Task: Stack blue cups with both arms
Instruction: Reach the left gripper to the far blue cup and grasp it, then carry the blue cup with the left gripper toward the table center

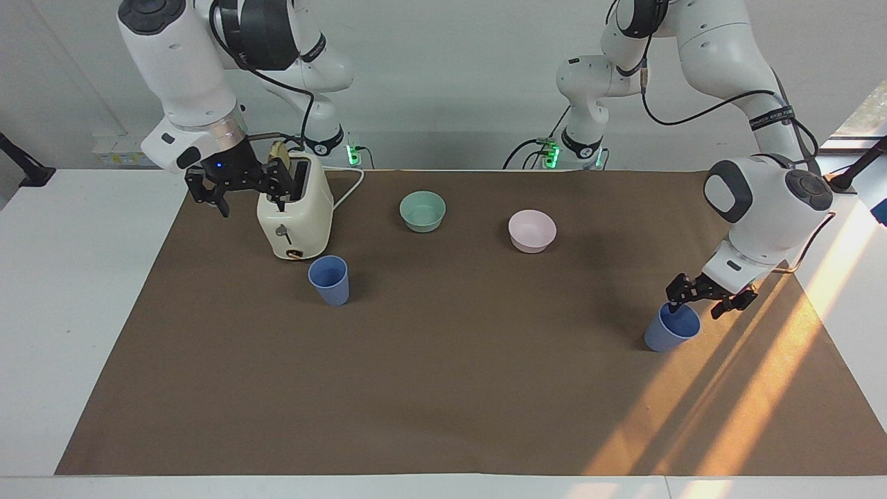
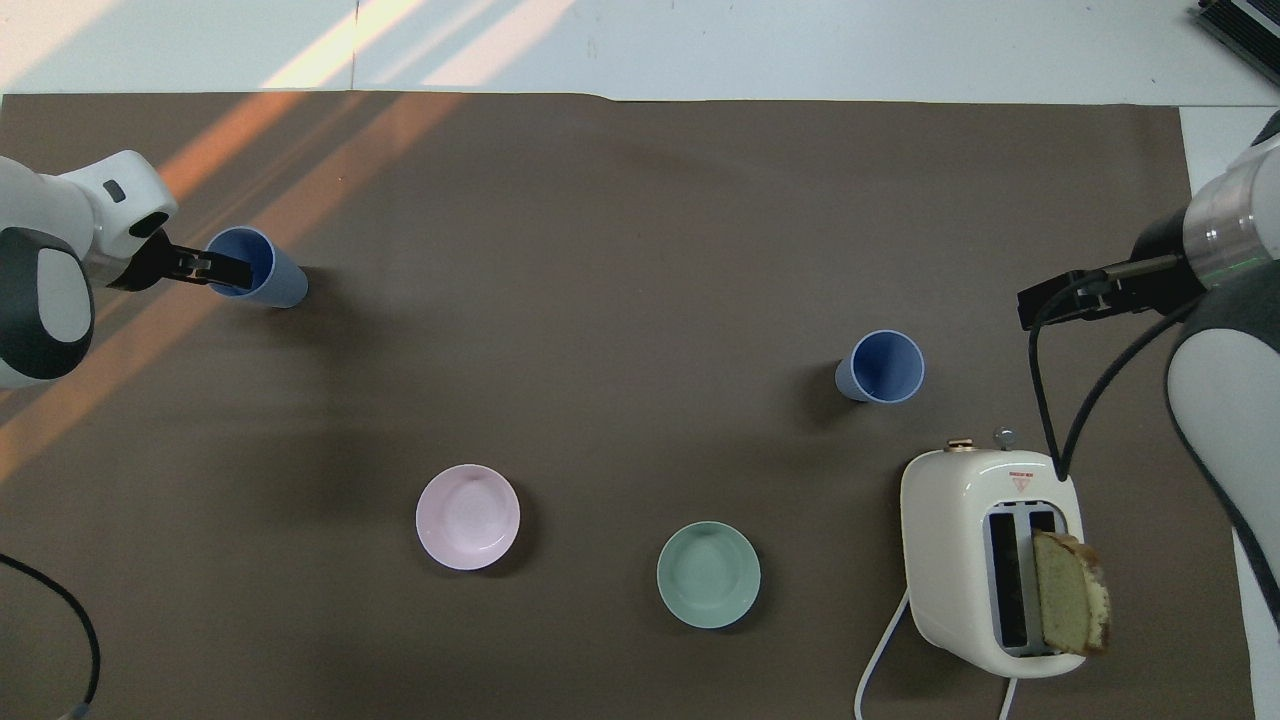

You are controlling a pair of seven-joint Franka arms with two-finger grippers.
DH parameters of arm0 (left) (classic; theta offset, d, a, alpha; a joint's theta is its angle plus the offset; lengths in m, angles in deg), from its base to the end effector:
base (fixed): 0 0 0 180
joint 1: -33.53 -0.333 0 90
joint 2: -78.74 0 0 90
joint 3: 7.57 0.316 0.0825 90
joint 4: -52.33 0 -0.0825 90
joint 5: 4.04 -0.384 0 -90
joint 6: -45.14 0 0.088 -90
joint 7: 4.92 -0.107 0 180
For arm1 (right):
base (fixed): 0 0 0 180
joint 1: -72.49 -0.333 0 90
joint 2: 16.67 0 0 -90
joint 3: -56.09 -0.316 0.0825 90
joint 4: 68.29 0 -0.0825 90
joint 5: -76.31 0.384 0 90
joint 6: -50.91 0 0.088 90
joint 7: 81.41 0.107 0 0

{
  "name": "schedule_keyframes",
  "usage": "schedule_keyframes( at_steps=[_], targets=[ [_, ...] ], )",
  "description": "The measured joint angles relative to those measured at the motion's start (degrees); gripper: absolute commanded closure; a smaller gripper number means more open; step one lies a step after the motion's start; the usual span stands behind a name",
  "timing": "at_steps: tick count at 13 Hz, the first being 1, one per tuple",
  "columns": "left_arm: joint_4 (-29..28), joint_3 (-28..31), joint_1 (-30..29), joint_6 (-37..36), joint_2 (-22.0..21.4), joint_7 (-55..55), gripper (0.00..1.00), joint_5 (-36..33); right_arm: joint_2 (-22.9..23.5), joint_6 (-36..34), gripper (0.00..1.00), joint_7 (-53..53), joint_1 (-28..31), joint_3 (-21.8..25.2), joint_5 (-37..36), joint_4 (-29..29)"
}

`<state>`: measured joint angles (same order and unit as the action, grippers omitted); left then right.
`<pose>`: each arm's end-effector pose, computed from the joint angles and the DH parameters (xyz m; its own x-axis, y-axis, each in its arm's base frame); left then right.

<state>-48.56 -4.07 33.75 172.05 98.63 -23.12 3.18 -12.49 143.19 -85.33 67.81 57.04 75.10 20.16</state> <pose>0.6556 0.0301 0.3800 0.9738 -0.1889 0.1269 -0.1965 -0.9792 0.0503 0.5789 0.0359 0.5994 0.9910 0.1340 -0.0076 0.1341 -0.9907 0.0218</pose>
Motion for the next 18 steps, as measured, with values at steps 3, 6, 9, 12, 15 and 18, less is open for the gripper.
schedule_keyframes(
  at_steps=[3,6,9,12,15,18],
  targets=[
    [-0.1,-0.1,0.0,2.0,1.5,0.0,1.00,0.8,0.0,0.0,0.00,0.0,0.0,0.0,0.0,0.0],
    [-0.4,0.0,0.0,2.3,1.6,0.0,1.00,0.9,0.0,0.0,0.00,0.0,0.0,0.0,0.0,0.0],
    [-0.3,-0.2,0.0,2.3,1.4,-0.1,1.00,1.2,0.0,0.0,0.00,0.0,0.0,0.0,0.0,0.0],
    [-0.2,-0.9,0.8,0.1,-0.5,0.5,1.00,1.2,0.0,0.0,0.00,0.0,0.0,0.0,0.0,0.0],
    [-0.7,-1.4,7.6,-3.0,-3.7,10.8,1.00,1.2,0.0,0.0,0.00,0.0,0.0,0.0,0.0,0.0],
    [-2.8,-1.7,17.6,-2.6,-4.4,22.8,1.00,1.2,0.0,0.0,0.00,0.0,0.0,0.0,0.0,0.0]
  ],
)
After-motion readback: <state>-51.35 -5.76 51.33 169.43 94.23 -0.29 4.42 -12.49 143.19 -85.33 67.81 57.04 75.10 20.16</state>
